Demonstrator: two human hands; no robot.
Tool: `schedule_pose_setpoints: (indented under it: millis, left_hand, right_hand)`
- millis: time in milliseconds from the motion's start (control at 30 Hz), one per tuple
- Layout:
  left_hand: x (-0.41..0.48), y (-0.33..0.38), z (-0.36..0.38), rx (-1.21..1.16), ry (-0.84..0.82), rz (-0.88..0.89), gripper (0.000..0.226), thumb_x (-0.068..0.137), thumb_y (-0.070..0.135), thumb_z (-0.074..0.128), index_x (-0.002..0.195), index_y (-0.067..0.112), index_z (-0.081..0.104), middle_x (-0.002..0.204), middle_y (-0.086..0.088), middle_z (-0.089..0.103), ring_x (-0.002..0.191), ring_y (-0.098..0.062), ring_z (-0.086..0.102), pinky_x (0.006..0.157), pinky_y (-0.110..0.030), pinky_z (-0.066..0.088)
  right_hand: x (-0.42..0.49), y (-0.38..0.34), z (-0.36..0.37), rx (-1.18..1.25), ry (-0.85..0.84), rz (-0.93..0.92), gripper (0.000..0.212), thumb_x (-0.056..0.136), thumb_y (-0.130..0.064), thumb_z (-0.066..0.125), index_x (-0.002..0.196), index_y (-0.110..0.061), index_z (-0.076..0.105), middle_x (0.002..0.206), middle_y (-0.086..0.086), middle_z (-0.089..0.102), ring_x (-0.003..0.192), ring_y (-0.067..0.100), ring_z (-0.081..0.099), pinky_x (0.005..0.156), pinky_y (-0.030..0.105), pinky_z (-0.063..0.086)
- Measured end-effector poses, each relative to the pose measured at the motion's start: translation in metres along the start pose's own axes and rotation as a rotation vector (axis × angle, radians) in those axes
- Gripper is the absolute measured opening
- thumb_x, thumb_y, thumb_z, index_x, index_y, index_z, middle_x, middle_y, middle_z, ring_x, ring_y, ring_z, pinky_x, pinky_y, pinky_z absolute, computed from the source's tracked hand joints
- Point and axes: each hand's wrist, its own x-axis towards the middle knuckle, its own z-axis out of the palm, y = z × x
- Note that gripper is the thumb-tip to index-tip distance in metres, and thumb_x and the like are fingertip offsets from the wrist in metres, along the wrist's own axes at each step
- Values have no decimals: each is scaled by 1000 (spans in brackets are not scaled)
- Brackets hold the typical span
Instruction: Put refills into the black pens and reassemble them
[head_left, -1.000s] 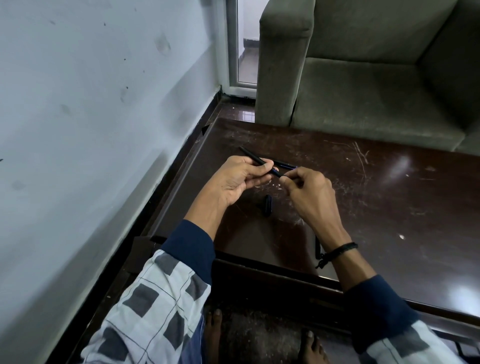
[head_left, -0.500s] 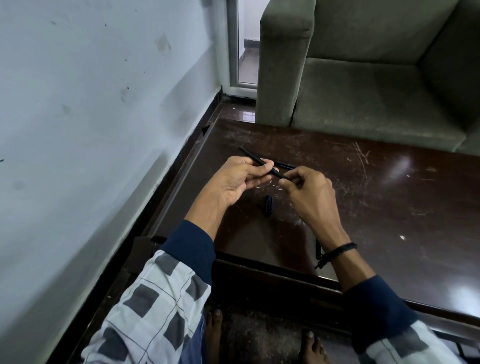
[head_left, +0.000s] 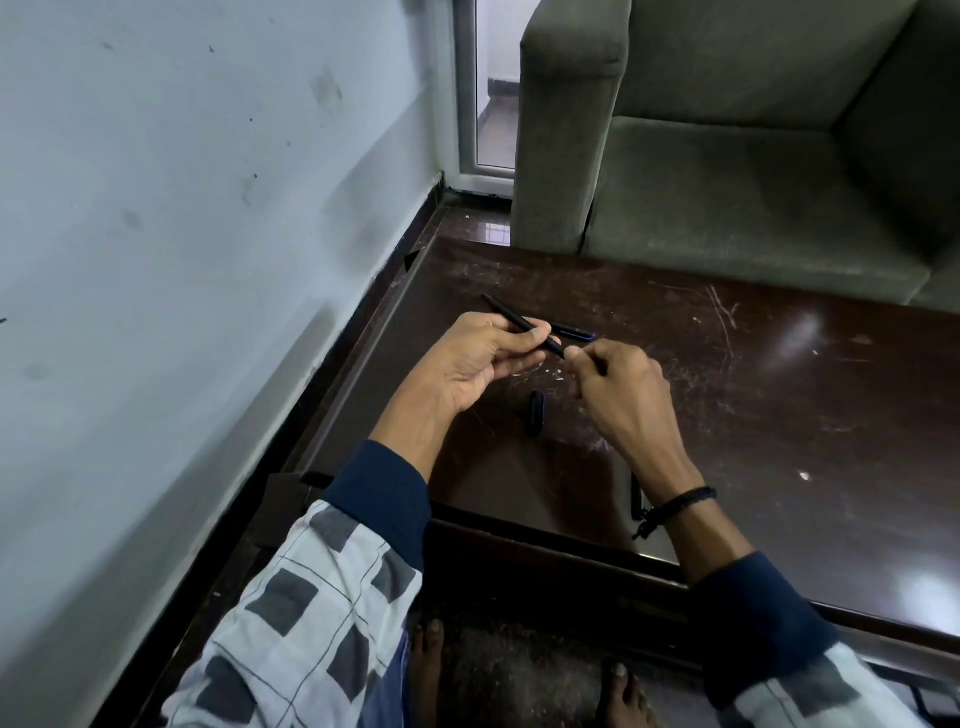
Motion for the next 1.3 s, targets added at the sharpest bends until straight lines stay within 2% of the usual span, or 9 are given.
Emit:
schedule_pose_setpoints:
  millis: [167,233,333,533,700,867,1067,1200,1300]
  left_hand:
    - [0,1,-2,-10,10,4,11,86,-6,73,96,-5,75,92,-17,78,81,-22,77,69,-21,61]
    - [0,0,-1,0,1,-3,13,86,-6,73,98,-5,75,93,-17,78,82,-20,77,69,-21,60]
    - [0,-1,-1,6,-12,-8,14,85,-4,74,99,-5,75,95,-17,78,85,-20,77,71,-21,60]
    - [0,0,-3,-9,-7,5,10,84,-5,74,94,-4,76,92,-17,78,81,-21,77,69,-21,61]
    - [0,-1,-1,4,-21,-3,12,85,-5,74,96,-3,76,96,-18,78,88,-22,77,73,-23,61]
    - [0,0,-2,-6,-6,0,10,86,-6,73,95,-3,76,93,-18,78,83,-22,77,71,-22,61]
    - [-2,0,0,1,-23,-2,11,86,-6,72,97,-3,75,92,-16,79,85,-21,77,73,-22,61]
    - [-1,1,-2,-9,-8,6,11,86,-7,72,96,-4,76,94,-18,78,84,-23,77,71,-22,61]
    - [-1,-1,-1,4,-15,2,11,85,-6,73,96,-3,76,94,-17,79,85,-21,77,72,-22,61]
  right_hand:
    - [-1,-3,1,22,31,-24,16,96,-42,70,99,-27,69,84,-11,68,77,12,65,67,34,50]
    - [0,-1,0,3,27,-11,13,98,-39,68,94,-26,69,80,-9,68,74,13,66,65,36,52]
    - [0,-1,0,-10,-13,5,28,104,-43,56,86,-25,68,72,-2,69,63,20,64,61,44,53]
    - [-1,-3,2,17,28,-15,15,96,-42,70,98,-27,69,83,-9,69,75,11,65,66,36,52]
    - [-1,-2,0,-10,-3,8,28,103,-44,57,88,-24,69,72,-2,70,59,16,61,58,37,47]
    - [-2,-4,-1,18,14,-9,19,96,-43,69,99,-24,70,84,-9,70,77,12,66,70,38,54]
    - [-2,-4,-2,-2,-23,13,32,105,-44,53,86,-24,68,72,0,71,64,24,66,62,45,53]
    - [-3,-5,-1,14,8,-7,20,98,-46,65,99,-27,69,84,-8,71,78,14,67,70,37,52]
    - [-3,-4,-2,-22,9,-11,17,100,-40,64,94,-24,68,80,-7,69,75,15,66,67,37,52]
